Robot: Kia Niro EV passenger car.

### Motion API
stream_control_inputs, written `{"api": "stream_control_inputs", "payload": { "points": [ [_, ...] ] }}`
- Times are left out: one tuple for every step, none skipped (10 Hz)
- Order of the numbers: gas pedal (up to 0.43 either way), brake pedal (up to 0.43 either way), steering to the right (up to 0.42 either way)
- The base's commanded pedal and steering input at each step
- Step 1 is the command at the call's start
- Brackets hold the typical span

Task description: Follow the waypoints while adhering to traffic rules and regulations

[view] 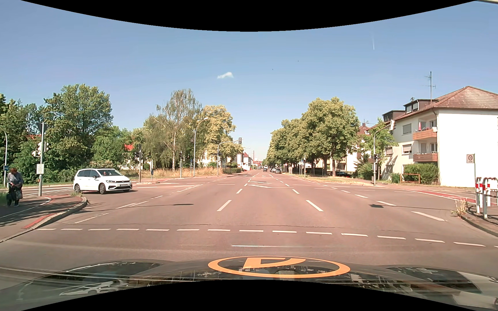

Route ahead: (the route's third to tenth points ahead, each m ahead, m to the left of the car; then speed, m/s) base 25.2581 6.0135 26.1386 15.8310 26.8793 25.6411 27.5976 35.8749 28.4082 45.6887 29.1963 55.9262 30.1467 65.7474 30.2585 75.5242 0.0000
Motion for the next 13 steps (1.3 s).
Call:
{"api": "stream_control_inputs", "payload": {
  "points": [
    [0.000,0.311,0.004],
    [0.000,0.311,0.003],
    [0.000,0.311,0.004],
    [0.000,0.305,0.003],
    [0.000,0.311,0.004],
    [0.000,0.305,0.004],
    [0.000,0.305,0.003],
    [0.000,0.305,0.003],
    [0.000,0.305,0.004],
    [0.000,0.305,0.003],
    [0.000,0.305,0.003],
    [0.000,0.305,0.003],
    [0.000,0.305,0.003]
  ]
}}
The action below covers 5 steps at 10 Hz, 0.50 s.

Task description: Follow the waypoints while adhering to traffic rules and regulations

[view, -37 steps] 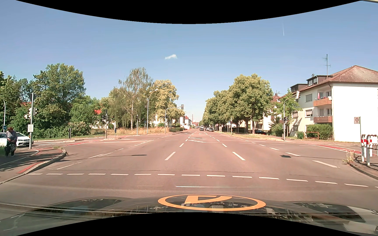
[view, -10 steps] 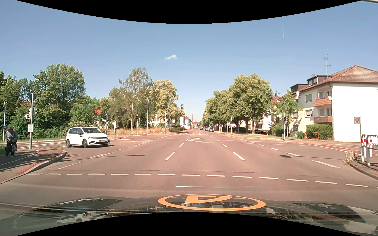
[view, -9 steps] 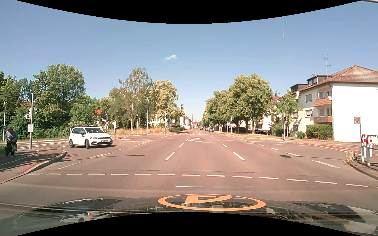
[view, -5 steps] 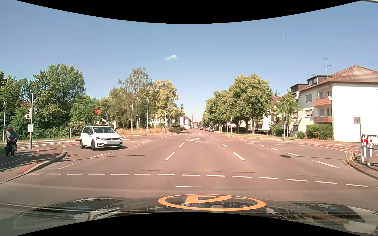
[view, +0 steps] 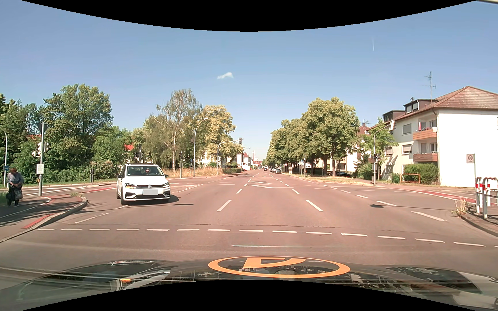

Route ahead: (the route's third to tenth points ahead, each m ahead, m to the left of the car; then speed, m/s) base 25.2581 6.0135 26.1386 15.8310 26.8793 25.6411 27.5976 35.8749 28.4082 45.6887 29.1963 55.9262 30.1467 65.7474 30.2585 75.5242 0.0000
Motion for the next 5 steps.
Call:
{"api": "stream_control_inputs", "payload": {
  "points": [
    [0.000,0.305,0.004],
    [0.000,0.311,0.004],
    [0.000,0.305,0.004],
    [0.000,0.305,0.004],
    [0.000,0.305,0.003]
  ]
}}
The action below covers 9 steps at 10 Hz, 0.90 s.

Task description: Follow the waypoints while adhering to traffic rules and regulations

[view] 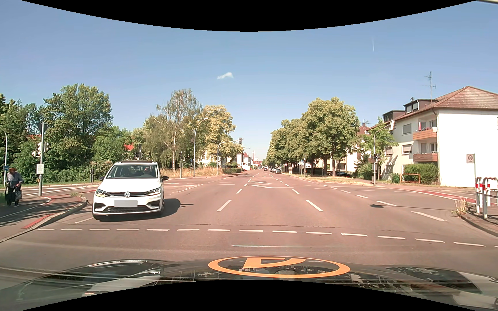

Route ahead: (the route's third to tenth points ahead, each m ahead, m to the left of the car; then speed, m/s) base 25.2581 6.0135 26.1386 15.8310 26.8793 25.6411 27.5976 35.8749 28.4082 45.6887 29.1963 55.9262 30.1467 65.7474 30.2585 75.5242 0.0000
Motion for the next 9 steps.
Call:
{"api": "stream_control_inputs", "payload": {
  "points": [
    [0.000,0.305,0.003],
    [0.000,0.305,0.004],
    [0.000,0.305,0.003],
    [0.000,0.305,0.004],
    [0.000,0.305,0.003],
    [0.000,0.305,0.004],
    [0.000,0.305,0.004],
    [0.000,0.305,0.003],
    [0.000,0.305,0.003]
  ]
}}
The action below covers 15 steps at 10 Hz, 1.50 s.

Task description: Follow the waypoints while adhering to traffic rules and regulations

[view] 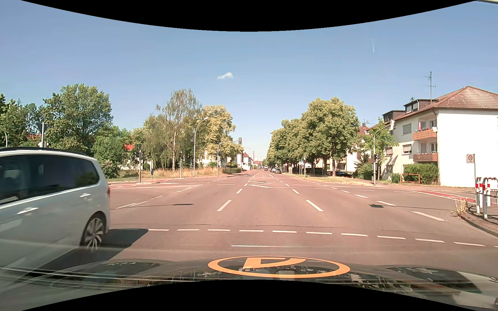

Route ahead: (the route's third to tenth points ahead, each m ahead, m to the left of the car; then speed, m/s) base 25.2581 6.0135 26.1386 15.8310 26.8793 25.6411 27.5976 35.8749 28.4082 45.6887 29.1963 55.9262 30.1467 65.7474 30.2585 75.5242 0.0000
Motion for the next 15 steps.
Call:
{"api": "stream_control_inputs", "payload": {
  "points": [
    [0.000,0.305,0.004],
    [0.000,0.305,0.004],
    [0.000,0.305,0.003],
    [0.000,0.305,0.003],
    [0.000,0.305,0.003],
    [0.000,0.305,0.004],
    [0.000,0.305,0.004],
    [0.000,0.305,0.003],
    [0.000,0.305,0.004],
    [0.000,0.305,0.004],
    [0.000,0.305,0.004],
    [0.000,0.305,0.003],
    [0.000,0.305,0.003],
    [0.000,0.305,0.004],
    [0.000,0.305,0.004]
  ]
}}
